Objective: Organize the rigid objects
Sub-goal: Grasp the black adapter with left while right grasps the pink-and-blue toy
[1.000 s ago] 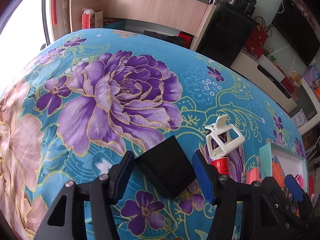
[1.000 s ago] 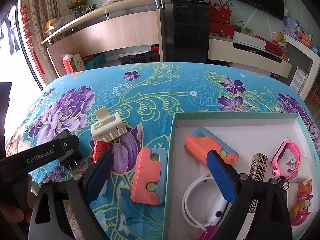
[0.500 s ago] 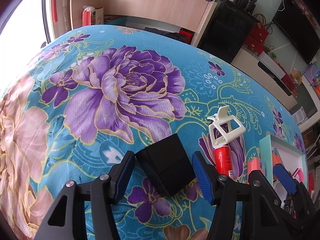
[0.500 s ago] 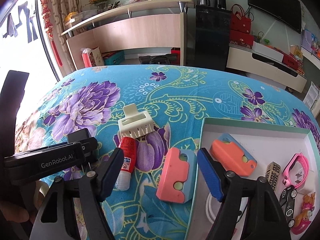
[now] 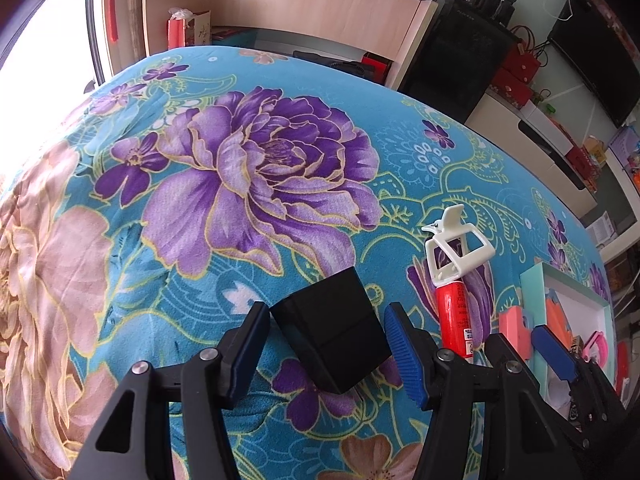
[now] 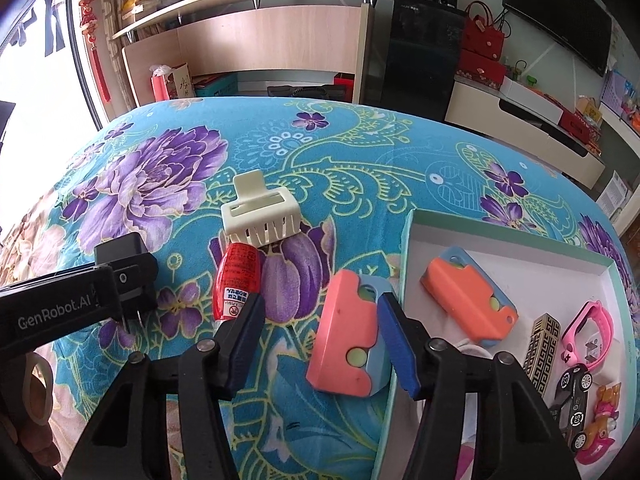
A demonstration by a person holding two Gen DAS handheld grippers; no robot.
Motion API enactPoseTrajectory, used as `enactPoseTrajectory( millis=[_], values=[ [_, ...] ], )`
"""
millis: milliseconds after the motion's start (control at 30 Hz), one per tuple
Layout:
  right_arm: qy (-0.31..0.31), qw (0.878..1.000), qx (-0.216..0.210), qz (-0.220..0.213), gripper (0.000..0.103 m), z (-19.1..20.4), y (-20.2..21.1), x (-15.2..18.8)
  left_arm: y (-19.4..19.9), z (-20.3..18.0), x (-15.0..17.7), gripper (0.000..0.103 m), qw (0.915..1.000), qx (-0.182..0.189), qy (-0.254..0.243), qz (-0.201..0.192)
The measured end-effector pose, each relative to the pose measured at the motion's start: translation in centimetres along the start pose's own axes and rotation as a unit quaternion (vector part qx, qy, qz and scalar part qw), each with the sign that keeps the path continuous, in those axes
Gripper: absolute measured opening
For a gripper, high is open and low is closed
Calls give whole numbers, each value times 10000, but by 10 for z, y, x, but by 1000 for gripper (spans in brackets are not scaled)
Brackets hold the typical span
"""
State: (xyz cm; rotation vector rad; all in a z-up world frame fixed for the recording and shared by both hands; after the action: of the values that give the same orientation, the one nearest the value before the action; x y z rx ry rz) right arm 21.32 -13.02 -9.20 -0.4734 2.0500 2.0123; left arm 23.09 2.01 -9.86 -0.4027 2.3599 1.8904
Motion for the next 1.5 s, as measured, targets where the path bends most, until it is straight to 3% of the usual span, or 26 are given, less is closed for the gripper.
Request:
enactPoseTrajectory(
  millis=[300, 467, 933, 1100, 1500],
  values=[
    [-217, 9997, 29, 111, 55, -1, -1, 1, 0, 0, 0, 63, 10000, -18, -9, -2],
    [-325, 9983, -459, 138, 55, 2, 0, 1, -1, 0, 0, 63, 10000, -21, -13, -3],
    [-414, 9942, -975, 161, 46, 3, 6, 3, -7, -1, -3, 63, 9998, -176, -112, 19],
    [-451, 9969, -627, 138, 46, -5, 6, 4, -8, -2, -3, 62, 9996, -244, -152, 8],
    [-330, 9983, -439, 217, 45, -2, 0, 6, -8, -5, -3, 61, 9989, -350, -322, -21]
  ],
)
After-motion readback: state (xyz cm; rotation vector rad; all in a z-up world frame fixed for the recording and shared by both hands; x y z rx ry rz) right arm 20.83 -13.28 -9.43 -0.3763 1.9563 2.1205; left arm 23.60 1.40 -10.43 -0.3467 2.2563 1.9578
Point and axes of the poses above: each gripper's, at about its wrist camera, not at the fingertips, and y roughly against the way its jaws point, z to its left, x to its underside, the point moved 8 cm from there along -y, roughly the way its jaws point, and after that the axes turned 14 degrees about z, right-handed, at the moved point
